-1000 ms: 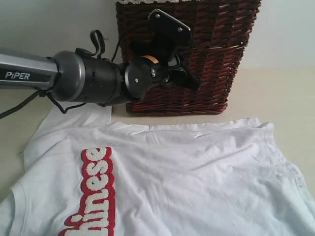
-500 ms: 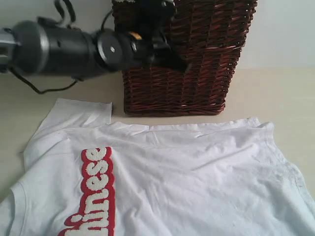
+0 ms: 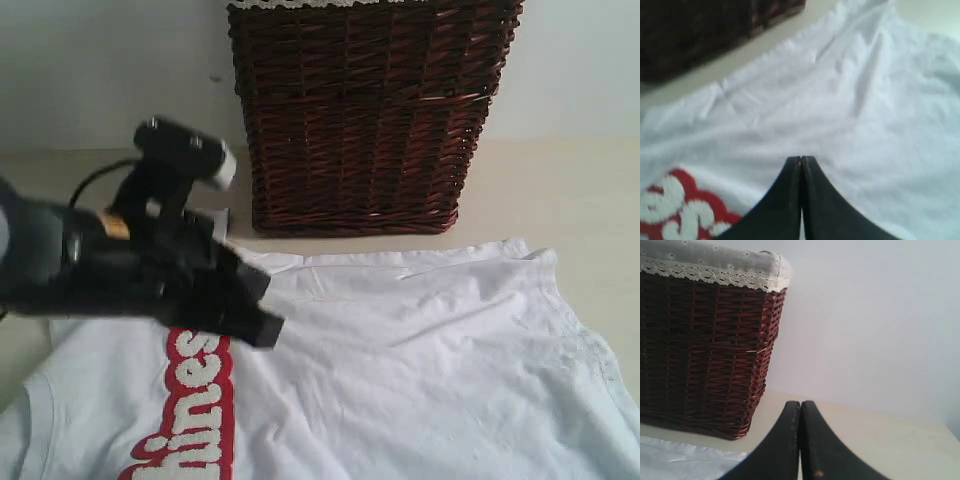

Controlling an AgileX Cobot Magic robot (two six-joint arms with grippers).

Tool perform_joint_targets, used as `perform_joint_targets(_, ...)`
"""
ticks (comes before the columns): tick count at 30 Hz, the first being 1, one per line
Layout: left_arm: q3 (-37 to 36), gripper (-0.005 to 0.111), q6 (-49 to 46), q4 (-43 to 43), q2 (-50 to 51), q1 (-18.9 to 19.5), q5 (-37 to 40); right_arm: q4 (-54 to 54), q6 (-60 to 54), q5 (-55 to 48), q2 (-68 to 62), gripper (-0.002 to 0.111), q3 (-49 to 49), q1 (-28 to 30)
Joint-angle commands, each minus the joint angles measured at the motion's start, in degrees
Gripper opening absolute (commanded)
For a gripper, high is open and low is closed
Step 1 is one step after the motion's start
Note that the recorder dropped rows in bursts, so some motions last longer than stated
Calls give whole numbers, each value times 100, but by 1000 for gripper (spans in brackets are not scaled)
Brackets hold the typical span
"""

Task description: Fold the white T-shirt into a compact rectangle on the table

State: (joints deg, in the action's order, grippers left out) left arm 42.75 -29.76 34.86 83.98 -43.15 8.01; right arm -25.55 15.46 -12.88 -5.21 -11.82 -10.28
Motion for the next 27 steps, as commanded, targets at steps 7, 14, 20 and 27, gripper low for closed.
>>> perform_joint_targets(7, -1121, 0, 925, 31, 245, -378, -2366, -25, -17, 15, 32, 0, 10, 28)
perform_joint_targets(14, -1089, 0, 925, -22, 1260, -378, -4135, -25, -17, 15, 32, 0, 10, 28)
perform_joint_targets(20, -216, 0, 925, -253, 2311, -156, -3717, -25, -17, 15, 32, 0, 10, 28)
perform_joint_targets(27, 680, 0, 925, -279, 2832, -7, -3194, -25, -17, 15, 32, 0, 10, 28)
